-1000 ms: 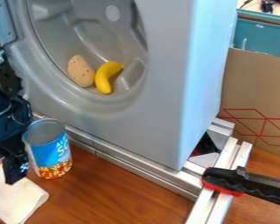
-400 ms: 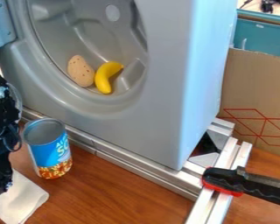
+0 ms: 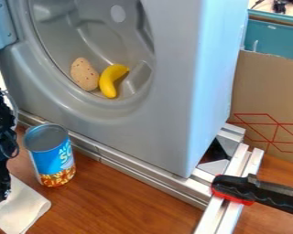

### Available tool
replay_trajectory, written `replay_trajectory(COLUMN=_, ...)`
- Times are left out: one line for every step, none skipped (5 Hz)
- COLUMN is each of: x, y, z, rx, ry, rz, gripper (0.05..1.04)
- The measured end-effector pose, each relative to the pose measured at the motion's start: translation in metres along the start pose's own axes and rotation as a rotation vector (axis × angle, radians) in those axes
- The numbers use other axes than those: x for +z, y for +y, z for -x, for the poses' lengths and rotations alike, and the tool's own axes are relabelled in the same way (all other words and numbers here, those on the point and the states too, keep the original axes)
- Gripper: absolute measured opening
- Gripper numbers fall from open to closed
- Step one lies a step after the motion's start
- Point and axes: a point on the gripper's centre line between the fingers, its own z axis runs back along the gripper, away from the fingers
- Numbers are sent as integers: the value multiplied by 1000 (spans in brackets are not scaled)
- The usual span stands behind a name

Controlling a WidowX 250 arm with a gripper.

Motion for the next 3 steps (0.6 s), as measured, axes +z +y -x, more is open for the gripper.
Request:
replay_trajectory(x=-9, y=-6, z=-3, rx=-13, ry=-4, rz=39, gripper=1000)
replay_trajectory(x=-17, y=-16, z=-6, rx=-15, ry=-20, rz=103, gripper=1000)
replay_trajectory(x=-20, y=-19, z=-7, rx=1, ry=-47, rz=146, gripper=1000)
